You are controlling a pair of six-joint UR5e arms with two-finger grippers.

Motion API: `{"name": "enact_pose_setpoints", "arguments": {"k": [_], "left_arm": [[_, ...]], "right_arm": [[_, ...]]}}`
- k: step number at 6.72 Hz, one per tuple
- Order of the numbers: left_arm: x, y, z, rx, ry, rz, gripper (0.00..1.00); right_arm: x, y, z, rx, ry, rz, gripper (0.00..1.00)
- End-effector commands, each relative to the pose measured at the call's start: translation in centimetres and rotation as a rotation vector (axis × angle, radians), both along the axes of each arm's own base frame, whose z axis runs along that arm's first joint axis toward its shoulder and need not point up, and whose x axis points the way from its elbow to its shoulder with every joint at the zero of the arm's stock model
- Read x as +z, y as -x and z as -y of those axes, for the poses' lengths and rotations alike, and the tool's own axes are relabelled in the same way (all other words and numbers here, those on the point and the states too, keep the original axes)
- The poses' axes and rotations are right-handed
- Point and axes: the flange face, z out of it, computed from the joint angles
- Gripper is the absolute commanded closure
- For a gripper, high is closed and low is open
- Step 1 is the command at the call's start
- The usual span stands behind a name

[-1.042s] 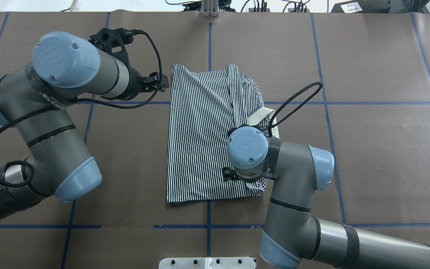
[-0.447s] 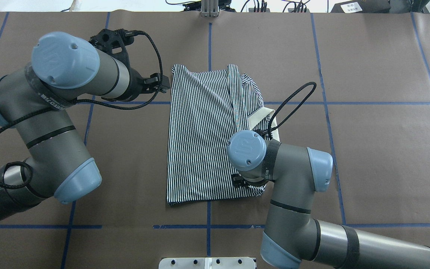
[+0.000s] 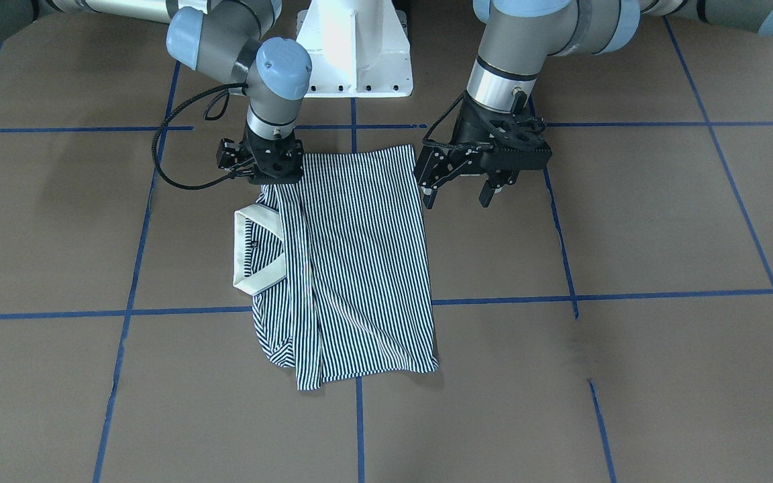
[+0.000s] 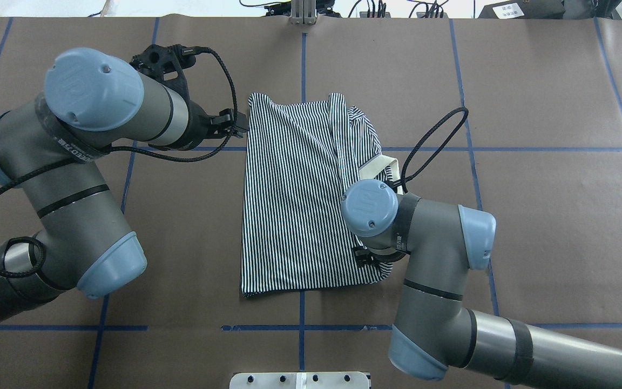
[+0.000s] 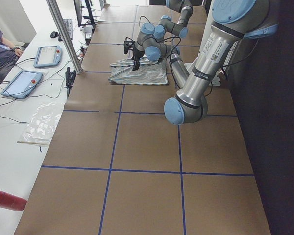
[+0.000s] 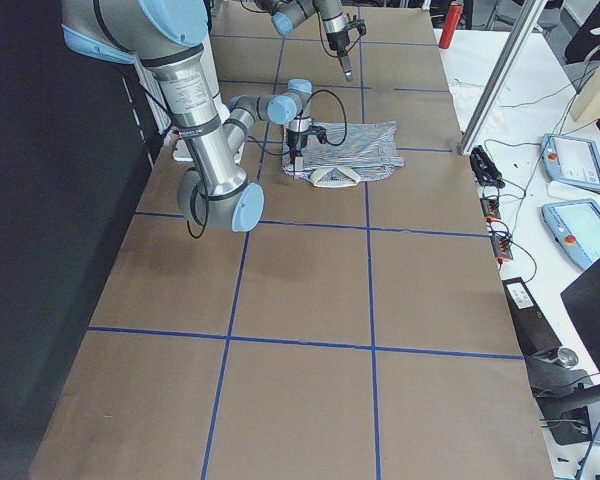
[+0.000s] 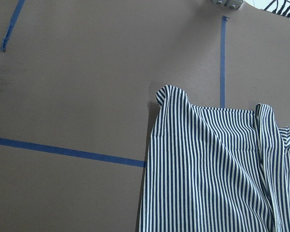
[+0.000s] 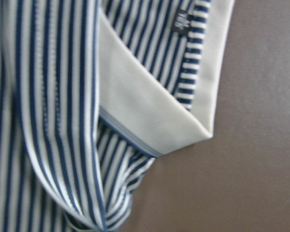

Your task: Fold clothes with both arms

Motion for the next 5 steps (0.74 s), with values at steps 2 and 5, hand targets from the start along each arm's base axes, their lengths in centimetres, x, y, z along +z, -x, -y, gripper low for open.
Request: {"name": "enact_pose_setpoints", "arguments": {"k": [2,5], "left_arm": [[0.1,-0.5,-0.5,0.011,0.000,0.000,0.00],[-1.0,0.2,-1.1,0.016,-0.023,-0.018,0.00]], "right_arm": [[3.1,-9.0,1.0,-0.031,-0.046,-0.002,0.00],[-5.9,-1.1,9.0,0.027,-0.129,0.149,0.00]]}}
